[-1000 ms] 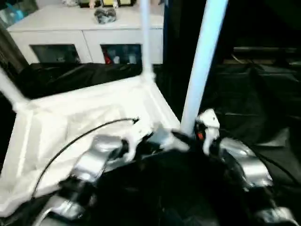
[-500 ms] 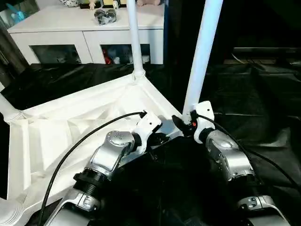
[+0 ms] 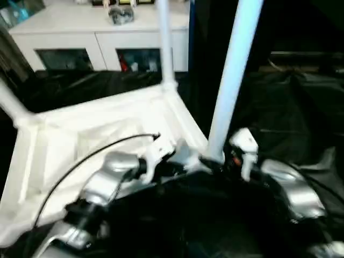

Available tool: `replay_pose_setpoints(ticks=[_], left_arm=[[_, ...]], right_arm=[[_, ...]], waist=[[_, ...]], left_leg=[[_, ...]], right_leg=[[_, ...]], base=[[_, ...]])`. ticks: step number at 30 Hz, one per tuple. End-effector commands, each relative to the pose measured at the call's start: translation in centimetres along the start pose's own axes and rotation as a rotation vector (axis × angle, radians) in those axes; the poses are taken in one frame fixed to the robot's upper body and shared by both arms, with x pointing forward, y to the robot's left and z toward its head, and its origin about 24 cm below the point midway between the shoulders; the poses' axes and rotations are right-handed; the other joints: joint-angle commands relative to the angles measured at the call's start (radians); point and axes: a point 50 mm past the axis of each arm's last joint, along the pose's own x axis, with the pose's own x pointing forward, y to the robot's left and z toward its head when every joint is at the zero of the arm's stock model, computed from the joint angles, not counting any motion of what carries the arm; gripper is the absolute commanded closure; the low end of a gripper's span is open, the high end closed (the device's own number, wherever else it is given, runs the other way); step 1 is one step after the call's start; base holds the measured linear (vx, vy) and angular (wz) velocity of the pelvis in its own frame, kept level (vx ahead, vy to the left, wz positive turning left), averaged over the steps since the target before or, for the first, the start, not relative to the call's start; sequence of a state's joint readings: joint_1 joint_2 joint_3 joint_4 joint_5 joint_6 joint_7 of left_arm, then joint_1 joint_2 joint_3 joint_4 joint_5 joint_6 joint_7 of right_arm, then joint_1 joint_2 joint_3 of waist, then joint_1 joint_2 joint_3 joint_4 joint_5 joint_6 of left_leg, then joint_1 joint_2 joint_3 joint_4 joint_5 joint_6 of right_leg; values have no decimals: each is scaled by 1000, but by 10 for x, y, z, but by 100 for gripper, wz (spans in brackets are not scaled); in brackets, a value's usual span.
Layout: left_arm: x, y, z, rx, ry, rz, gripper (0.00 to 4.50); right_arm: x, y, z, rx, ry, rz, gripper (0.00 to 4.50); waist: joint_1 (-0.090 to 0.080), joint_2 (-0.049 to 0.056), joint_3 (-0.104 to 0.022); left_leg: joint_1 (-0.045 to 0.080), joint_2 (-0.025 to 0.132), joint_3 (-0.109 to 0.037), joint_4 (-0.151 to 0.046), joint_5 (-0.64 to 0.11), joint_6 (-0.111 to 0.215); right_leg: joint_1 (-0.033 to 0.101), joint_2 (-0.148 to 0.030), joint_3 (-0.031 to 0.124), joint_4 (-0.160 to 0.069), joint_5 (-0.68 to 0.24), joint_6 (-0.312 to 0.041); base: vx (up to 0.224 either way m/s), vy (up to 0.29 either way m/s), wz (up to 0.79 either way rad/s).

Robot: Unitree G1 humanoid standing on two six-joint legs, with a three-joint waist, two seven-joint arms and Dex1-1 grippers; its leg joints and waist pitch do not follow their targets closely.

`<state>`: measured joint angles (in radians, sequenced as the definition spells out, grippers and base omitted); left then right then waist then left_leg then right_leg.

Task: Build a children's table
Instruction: Rotate leg to tighten

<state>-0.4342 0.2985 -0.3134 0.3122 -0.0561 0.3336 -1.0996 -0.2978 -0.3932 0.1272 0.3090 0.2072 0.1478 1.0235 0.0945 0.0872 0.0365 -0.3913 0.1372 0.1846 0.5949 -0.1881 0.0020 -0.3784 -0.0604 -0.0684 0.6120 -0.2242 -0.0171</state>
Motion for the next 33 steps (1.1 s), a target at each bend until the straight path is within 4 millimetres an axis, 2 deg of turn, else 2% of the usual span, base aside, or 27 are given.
replay_pose_setpoints(ticks=[1, 5, 8, 9, 14, 15, 19, 21, 23, 24, 27, 28, 29, 30, 33], left_arm=[[1, -4, 18, 57, -81, -48, 450], [-4, -5, 14, 58, -66, -70, 450], [-6, -6, 13, 58, -63, -77, 450], [-7, -6, 12, 58, -62, -80, 450], [-7, -7, 11, 56, -61, -80, 450], [-7, -7, 11, 55, -62, -79, 450], [-3, -4, 13, 46, -71, -35, 450], [2, 0, 15, 36, -70, 21, 450], [9, 5, 19, 21, -77, 77, 450], [12, 6, 21, 12, -82, 99, 450], [23, 10, 29, -7, -100, 151, 450], [26, 10, 32, -14, -107, 165, 450], [32, 11, 36, -22, -116, 183, 450], [32, 11, 37, -22, -117, 185, 450], [45, 11, 46, -33, -134, 225, 450]], right_arm=[[8, 18, -1, 18, 5, 153, 81], [5, 21, -3, 36, 29, 198, 116], [5, 23, -3, 41, 33, 212, 131], [6, 24, -3, 41, 33, 217, 153], [6, 26, -3, 55, 28, 233, 173], [7, 27, -3, 56, 28, 234, 192], [10, 27, -6, 64, 31, 201, 198], [16, 19, -12, 85, 39, 82, 199], [24, 11, -16, 117, 44, -51, 199], [28, 8, -18, 130, 44, -104, 199], [38, 1, -23, 199, 49, -245, 199], [41, 0, -24, 211, 51, -278, 199], [46, 0, -26, 238, 58, -322, 199], [47, 0, -26, 242, 59, -329, 199], [63, 0, -30, 266, 109, -439, 199]], waist=[[2, -17, -50], [4, -18, -51], [6, -19, -53], [7, -19, -54], [8, -20, -54], [8, -20, -54], [9, -18, -54], [6, -17, -54], [-4, -18, -47], [-6, -19, -48], [-14, -15, -44], [-15, -18, -47], [-17, -13, -45], [-18, -15, -46], [-22, -11, -48]], left_leg=[[21, 112, -47, -70, -186, 113], [19, 110, -48, -70, -178, 101], [19, 109, -47, -67, -150, 109], [19, 109, -47, -65, -143, 114], [19, 109, -47, -65, -140, 115], [18, 109, -47, -65, -140, 115], [18, 108, -47, -63, -135, 113], [19, 108, -47, -64, -134, 110], [23, 104, -47, -70, -187, 75], [23, 102, -49, -68, -196, 63], [28, 104, -53, -77, -245, 27], [29, 104, -51, -76, -242, 22], [29, 104, -51, -78, -243, 19], [28, 103, -52, -78, -241, 18], [27, 102, -51, -77, -233, 16]], right_leg=[[35, -113, 60, -77, -118, -228], [36, -114, 61, -75, -108, -230], [36, -114, 60, -71, -77, -232], [35, -114, 59, -70, -68, -234], [36, -113, 59, -69, -69, -234], [36, -113, 59, -69, -69, -234], [36, -112, 58, -70, -74, -232], [33, -111, 59, -70, -67, -234], [30, -113, 60, -81, -146, -236], [33, -115, 59, -81, -167, -232], [34, -115, 61, -90, -251, -210], [33, -114, 64, -89, -236, -206], [30, -114, 64, -89, -226, -209], [33, -114, 63, -89, -223, -208], [32, -114, 65, -87, -198, -209]], base=[[0, 0, 0], [0, 0, 0], [0, 0, 0], [0, 0, 0], [0, 0, 0], [0, 0, 0], [0, 0, 0], [0, 0, 0], [0, 0, 0], [0, 0, 0], [0, 0, 0], [0, 0, 0], [0, 0, 0], [0, 0, 0], [0, 0, 0]])
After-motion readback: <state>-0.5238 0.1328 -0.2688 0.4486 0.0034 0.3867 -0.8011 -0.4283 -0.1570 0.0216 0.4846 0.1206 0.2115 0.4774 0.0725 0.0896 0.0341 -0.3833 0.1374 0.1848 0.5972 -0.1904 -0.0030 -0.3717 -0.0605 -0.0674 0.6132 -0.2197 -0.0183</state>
